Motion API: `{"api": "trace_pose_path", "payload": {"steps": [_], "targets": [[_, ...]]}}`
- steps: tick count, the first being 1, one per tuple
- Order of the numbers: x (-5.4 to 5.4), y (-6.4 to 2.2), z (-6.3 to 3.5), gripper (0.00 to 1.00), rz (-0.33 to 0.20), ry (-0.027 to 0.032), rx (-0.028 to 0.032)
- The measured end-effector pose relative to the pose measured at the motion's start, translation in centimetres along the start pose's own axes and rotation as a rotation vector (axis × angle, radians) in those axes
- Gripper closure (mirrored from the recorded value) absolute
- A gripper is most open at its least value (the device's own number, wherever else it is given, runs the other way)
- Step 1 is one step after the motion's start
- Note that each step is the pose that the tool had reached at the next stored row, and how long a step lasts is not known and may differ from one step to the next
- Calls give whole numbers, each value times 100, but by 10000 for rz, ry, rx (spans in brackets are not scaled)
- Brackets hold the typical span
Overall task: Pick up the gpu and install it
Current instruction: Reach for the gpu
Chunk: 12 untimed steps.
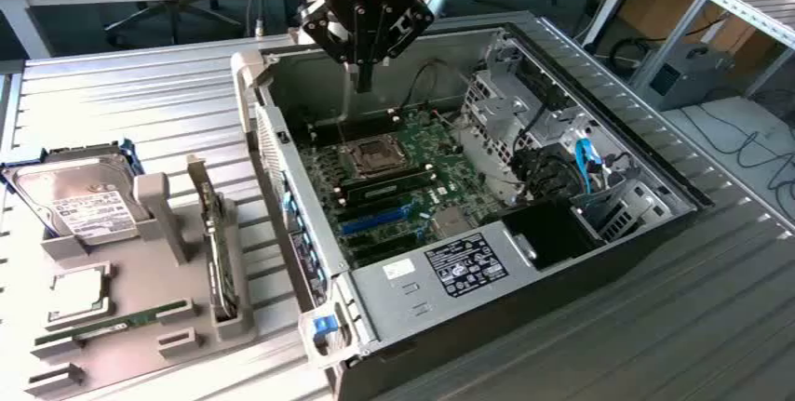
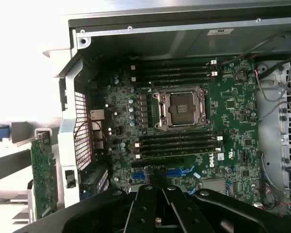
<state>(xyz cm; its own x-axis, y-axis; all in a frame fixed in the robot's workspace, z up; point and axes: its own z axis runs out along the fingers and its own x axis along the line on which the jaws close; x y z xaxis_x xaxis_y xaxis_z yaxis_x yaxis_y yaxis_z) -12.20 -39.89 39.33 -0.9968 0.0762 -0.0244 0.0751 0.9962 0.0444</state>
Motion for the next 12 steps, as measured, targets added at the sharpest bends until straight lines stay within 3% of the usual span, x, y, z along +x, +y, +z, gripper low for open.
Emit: {"api": "trace_pose_path", "payload": {"steps": [12], "targets": [[61,-5,-2,89,0,0,0]]}}
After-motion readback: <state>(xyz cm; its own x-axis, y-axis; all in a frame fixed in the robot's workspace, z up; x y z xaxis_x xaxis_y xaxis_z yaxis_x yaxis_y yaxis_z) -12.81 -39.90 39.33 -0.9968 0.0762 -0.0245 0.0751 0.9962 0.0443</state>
